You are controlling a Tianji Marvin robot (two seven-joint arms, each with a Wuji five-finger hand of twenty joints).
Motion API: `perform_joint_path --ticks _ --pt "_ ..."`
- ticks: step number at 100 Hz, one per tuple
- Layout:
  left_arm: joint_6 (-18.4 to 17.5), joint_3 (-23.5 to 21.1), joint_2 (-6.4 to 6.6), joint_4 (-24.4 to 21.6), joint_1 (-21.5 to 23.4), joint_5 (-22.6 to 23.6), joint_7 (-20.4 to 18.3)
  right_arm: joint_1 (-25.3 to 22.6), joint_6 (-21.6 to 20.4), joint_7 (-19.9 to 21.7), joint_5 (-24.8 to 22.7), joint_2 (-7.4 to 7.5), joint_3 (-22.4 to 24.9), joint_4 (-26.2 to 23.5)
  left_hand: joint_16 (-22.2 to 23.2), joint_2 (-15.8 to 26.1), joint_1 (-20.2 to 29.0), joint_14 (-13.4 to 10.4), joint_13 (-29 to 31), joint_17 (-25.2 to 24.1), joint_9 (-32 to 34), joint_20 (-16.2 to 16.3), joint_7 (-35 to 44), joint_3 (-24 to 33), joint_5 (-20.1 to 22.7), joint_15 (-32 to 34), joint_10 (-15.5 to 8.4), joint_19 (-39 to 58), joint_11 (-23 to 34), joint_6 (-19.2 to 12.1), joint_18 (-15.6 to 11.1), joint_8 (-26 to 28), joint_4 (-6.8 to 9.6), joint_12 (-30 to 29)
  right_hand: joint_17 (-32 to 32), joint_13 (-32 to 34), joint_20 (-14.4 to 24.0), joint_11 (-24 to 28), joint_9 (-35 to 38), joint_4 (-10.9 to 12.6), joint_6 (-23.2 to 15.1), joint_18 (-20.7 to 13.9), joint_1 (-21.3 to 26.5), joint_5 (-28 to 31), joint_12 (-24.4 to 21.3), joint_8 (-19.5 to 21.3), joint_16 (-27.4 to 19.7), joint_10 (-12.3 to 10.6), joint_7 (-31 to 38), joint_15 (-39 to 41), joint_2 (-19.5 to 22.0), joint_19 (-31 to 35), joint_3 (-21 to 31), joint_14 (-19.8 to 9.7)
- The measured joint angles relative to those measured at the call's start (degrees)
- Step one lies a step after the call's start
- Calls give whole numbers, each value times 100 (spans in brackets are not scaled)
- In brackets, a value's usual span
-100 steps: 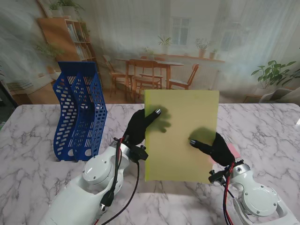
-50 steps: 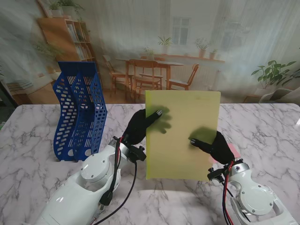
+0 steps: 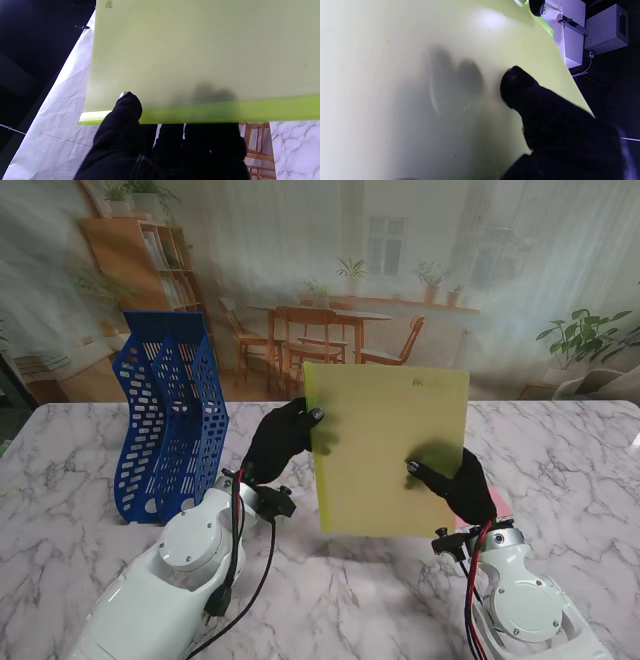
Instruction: Open the sliding file folder, put the receipt in and insert it into the document holder
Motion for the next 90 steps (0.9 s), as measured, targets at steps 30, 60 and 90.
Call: perform_joint_path --ticks 30,60,90 --pt "-9 -109 49 -12 34 75 -40 -24 -10 -9 50 -26 34 -118 0 -127 65 -126 216 175 268 -152 893 564 312 -40 -356 -143 49 -152 -67 527 -186 -61 18 1 -65 41 0 -4 65 -1 5 0 17 9 40 0 0 0 -1 1 0 0" --pt "-7 -145 56 -5 31 120 -67 -109 -184 -128 11 -42 164 -241 -12 -187 65 -148 219 186 264 -221 957 658 309 -71 -407 -149 -148 -152 -91 229 -236 -193 75 2 -84 93 0 -50 70 -1 7 0 30 138 46 0 0 0 -4 1 5 0" --pt "-8 -136 99 9 19 115 -156 -104 -191 -120 22 -34 202 -327 -75 -116 129 -198 290 306 414 -221 1139 735 461 -252 -425 -137 -133 -204 -137 174 -236 -206 79 3 -125 95 0 -54 70 -1 7 0 81 200 109 0 3 0 -4 3 53 0"
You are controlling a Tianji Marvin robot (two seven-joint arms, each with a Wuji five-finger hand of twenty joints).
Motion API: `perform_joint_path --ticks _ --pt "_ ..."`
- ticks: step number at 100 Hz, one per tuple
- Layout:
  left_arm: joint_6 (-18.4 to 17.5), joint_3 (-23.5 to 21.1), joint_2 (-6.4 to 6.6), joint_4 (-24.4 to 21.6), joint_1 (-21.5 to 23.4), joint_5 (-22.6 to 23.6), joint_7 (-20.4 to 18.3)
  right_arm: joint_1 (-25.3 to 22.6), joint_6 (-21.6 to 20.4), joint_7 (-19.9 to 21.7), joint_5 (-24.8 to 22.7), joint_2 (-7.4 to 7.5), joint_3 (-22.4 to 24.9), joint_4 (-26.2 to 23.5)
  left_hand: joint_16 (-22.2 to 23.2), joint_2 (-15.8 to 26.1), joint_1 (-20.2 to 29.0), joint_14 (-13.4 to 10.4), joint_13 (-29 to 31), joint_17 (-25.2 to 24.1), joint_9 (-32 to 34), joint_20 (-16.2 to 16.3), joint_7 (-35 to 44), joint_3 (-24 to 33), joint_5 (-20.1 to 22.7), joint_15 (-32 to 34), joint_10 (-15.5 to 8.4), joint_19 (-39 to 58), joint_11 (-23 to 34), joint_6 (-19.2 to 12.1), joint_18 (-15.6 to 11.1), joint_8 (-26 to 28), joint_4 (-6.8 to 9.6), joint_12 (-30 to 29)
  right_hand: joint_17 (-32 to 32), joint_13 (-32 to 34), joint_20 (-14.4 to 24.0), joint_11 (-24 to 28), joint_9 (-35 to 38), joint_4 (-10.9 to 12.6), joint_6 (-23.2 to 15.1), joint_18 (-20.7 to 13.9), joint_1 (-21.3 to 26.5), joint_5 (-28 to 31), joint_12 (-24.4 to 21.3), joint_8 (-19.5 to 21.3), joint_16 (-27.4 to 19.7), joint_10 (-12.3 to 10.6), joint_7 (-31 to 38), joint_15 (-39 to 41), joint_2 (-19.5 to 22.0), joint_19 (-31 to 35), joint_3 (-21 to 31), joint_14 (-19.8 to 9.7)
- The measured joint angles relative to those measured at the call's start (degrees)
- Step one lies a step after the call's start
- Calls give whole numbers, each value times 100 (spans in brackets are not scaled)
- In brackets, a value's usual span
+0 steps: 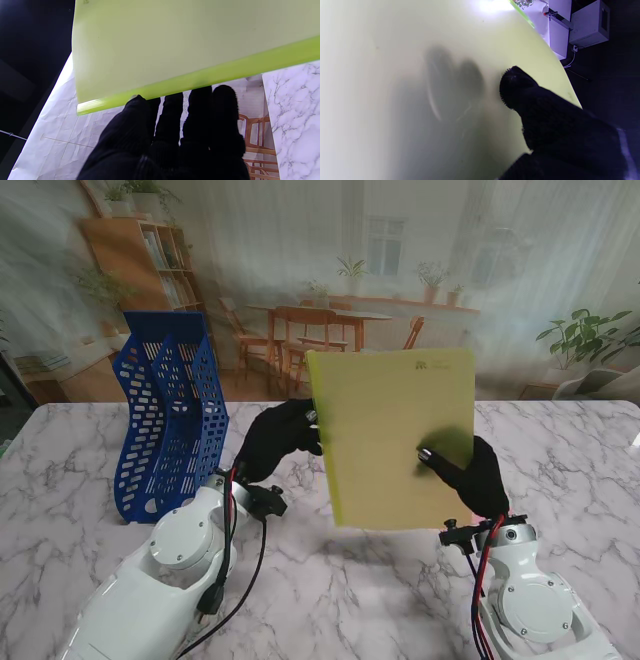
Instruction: Open the sliding file folder, put the receipt in and insert it into the document holder
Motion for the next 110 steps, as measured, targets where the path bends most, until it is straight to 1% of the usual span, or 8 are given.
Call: perform_joint_path --ticks 7,27,35,42,49,66,92,110 --pt "-16 12 8 10 -13 -22 -57 2 6 17 7 1 1 -1 0 42 0 2 -29 -54 -105 1 -84 0 -122 0 -3 0 -83 -2 0 -70 8 0 0 1 0 0 0 0 0 0 0 0 0 9 0 0 4 0 0 0 1 0" --pt "-108 20 57 60 -46 -95 -334 -10 73 -39 -23 1 -4 -52 4 47 2 39 -254 -299 -627 72 -676 -209 -390 -34 -2 -80 -206 -86 0 -196 230 -71 1 1 -2 2 0 -1 0 0 0 0 3 13 1 0 50 0 0 1 2 0" --pt "-151 35 62 77 -59 -50 -303 -15 121 -92 -70 -3 -8 -73 13 -138 2 47 -301 -316 -696 50 -681 -57 -389 -43 -2 -118 -224 -137 0 7 232 -75 1 1 -5 2 0 -1 0 0 0 0 3 13 2 0 50 0 0 2 2 0" --pt "-181 58 61 84 -67 5 -198 -17 154 -119 -103 -7 -11 -83 21 -202 2 47 -301 -309 -686 12 -334 -16 -329 -44 0 -133 -141 -148 0 291 232 -75 1 0 -7 2 0 -1 0 0 0 -1 4 13 2 0 50 0 0 2 2 0" --pt "-187 65 49 84 -67 -9 -77 -17 185 -134 -119 -9 -21 -86 25 -288 2 38 -186 -217 -359 12 -43 -14 -154 -44 13 -133 13 -148 -1 396 232 12 1 0 -8 3 0 -2 0 0 0 -14 3 13 2 0 50 0 0 2 2 0" --pt "-235 57 38 81 -54 -56 -81 -15 210 -158 -120 -16 -41 -87 61 -309 -7 -2 67 -18 206 12 228 -26 -41 16 12 5 83 -128 -1 266 155 395 1 0 -10 3 0 -2 0 0 0 -14 4 13 2 0 54 0 0 2 2 0" --pt "-300 122 45 90 -59 -61 -133 52 190 -482 -264 -57 -117 -25 72 -309 -7 -12 128 21 280 12 370 -158 -38 63 9 76 201 -117 -1 214 148 478 1 1 -15 2 0 -3 0 0 0 -14 4 76 10 0 99 0 0 2 10 0" --pt "-306 164 45 126 -67 -38 -186 80 173 -492 -251 -84 -119 -3 72 -215 -7 6 52 -72 114 12 264 -248 -107 63 11 77 75 -117 -1 -72 166 472 1 1 -21 10 0 -3 0 0 0 -14 6 76 13 2 130 0 0 13 15 1"
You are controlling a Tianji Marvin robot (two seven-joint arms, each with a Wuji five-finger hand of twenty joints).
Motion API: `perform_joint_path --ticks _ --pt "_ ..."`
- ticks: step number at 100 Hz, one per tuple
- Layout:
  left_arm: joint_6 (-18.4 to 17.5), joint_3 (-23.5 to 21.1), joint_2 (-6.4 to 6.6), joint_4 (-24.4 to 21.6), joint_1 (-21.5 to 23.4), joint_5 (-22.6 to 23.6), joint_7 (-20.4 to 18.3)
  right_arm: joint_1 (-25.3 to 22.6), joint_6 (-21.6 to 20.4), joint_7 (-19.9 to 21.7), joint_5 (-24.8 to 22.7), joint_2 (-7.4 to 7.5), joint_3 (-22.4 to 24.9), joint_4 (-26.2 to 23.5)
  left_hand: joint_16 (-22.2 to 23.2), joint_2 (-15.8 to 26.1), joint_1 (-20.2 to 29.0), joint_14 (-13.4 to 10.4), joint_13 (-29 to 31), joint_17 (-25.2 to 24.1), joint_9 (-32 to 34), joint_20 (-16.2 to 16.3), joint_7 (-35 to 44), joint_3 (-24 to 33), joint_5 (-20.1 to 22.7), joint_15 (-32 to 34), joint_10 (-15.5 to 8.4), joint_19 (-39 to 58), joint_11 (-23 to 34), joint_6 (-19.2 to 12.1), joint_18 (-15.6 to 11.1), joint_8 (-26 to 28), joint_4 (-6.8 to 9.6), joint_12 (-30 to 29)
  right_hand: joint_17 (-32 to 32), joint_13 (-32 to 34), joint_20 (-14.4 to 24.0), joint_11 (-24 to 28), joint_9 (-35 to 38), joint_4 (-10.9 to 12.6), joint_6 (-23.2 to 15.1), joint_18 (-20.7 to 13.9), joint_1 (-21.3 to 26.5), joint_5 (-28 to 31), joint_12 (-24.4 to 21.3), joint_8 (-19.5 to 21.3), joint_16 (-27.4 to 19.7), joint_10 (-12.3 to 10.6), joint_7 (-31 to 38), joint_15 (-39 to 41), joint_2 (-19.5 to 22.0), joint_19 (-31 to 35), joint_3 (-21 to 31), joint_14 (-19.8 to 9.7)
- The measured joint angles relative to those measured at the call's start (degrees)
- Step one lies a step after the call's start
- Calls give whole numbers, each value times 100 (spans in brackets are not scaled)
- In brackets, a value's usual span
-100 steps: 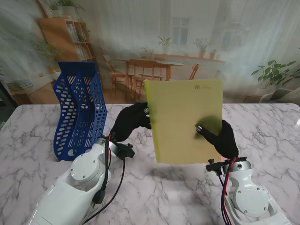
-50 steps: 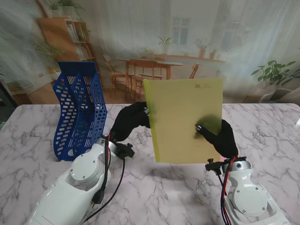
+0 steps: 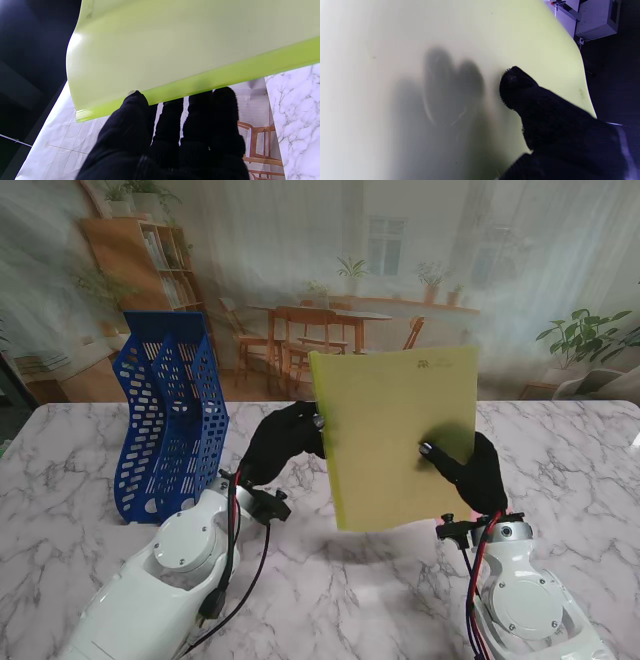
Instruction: Open the sliding file folder, put the receipt in and insert it into the document holder
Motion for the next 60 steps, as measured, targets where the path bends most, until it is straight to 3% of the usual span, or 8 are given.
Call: perform_joint_path --ticks 20,40,60 --pt "-85 -2 7 24 2 -23 -77 0 11 10 0 -1 1 0 28 -15 2 10 -69 -57 -113 3 -96 -66 96 0 0 0 1 -16 1 46 1 -59 0 0 -39 17 0 -5 0 0 0 0 0 0 57 0 0 0 0 44 0 0" --pt "-115 9 7 45 -5 20 -3 54 42 -81 0 -14 -69 45 50 -76 -2 -17 172 166 241 8 -35 -73 172 66 0 93 180 -3 1 131 1 -16 0 0 -45 43 0 -6 0 0 0 -1 0 0 58 0 2 0 0 46 0 0" --pt "-119 119 1 152 -82 148 67 198 10 -610 -291 -81 -234 142 79 -76 -4 -35 247 259 316 68 24 -76 172 74 0 217 274 -3 1 131 1 7 51 64 -46 53 0 -6 0 0 0 -1 65 6 76 59 7 135 0 92 7 12"
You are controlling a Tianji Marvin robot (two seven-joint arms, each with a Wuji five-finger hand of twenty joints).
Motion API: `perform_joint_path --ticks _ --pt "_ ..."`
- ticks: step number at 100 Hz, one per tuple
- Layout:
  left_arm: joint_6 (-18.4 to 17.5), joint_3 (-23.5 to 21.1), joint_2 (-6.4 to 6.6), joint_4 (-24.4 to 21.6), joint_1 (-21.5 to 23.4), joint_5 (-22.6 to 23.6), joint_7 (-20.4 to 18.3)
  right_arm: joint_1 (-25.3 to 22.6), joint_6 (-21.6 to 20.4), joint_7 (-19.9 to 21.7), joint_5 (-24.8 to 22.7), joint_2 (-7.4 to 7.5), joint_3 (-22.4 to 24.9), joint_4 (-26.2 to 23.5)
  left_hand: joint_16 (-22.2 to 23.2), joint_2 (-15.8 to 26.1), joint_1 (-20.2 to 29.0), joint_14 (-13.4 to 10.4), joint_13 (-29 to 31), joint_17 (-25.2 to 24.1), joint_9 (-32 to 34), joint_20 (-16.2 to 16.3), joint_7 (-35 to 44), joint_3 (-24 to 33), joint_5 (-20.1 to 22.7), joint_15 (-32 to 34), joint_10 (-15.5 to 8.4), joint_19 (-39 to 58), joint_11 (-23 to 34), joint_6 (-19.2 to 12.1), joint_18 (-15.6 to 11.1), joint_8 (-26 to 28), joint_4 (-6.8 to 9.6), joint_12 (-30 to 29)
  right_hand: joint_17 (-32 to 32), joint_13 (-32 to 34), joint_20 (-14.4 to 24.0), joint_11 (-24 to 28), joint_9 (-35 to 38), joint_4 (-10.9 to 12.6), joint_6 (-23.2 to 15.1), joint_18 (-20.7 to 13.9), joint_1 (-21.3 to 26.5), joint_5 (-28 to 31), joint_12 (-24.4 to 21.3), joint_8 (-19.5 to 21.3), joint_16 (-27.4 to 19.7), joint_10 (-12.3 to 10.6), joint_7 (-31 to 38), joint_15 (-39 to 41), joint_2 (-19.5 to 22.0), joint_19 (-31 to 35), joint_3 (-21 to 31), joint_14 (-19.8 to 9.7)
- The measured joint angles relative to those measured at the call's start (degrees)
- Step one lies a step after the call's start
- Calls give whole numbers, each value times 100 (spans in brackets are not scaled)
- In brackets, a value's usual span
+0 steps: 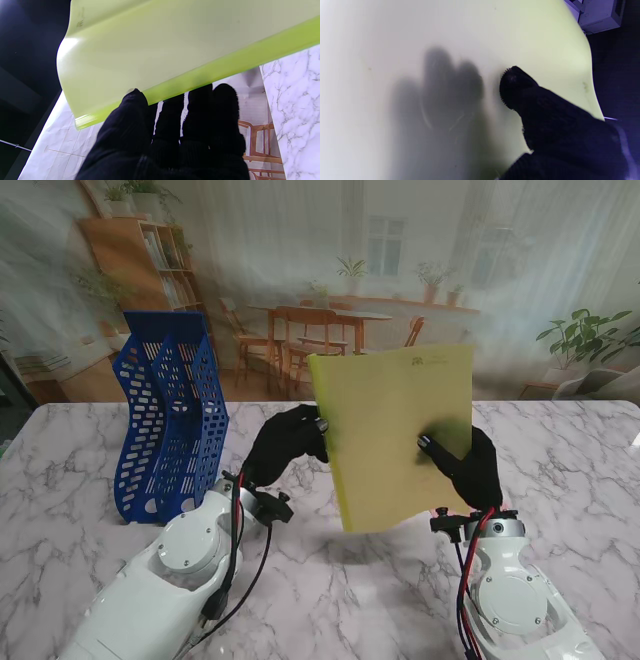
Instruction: Open the sliding file folder, put the receipt in and insert it into the document holder
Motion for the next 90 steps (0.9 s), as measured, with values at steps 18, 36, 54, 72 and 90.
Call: perform_joint_path --ticks 18,36,54,72,90 --pt "-40 101 -17 78 -47 112 73 122 -22 -100 51 -71 -63 42 0 41 -2 -4 12 18 0 0 9 -7 0 22 0 6 -1 0 0 0 0 0 33 8 0 1 -2 0 0 0 0 2 15 1 67 76 1 5 -1 23 3 52" --pt "-112 190 -40 151 -49 175 161 256 3 -227 32 -108 -88 103 0 42 -3 -7 14 22 0 0 9 -9 0 46 -1 9 -29 0 0 0 -4 0 82 15 0 1 -6 0 0 0 1 23 47 1 70 132 3 93 -56 62 43 73" --pt "-112 276 -49 219 -53 352 185 365 66 -254 62 -125 -96 126 3 42 -3 -11 15 27 0 0 11 -10 0 88 -4 61 -63 0 0 0 -5 0 93 19 0 1 -7 0 0 0 1 24 57 4 120 166 6 97 -57 62 56 103" --pt "-111 374 -56 313 -75 421 234 401 86 -247 136 -131 -89 87 3 -1 -3 -12 16 27 0 0 58 -10 0 92 -4 66 -68 0 0 0 -6 0 108 20 0 1 -7 0 0 0 1 24 57 52 127 166 9 108 -57 63 57 104" --pt "-122 481 -62 413 -118 500 229 406 111 -230 210 -133 -63 28 3 -9 -4 -12 19 31 0 0 102 -64 0 92 -5 66 -78 0 0 0 -5 -4 155 20 0 2 -7 0 0 0 1 24 58 53 131 166 9 133 -57 65 58 104"
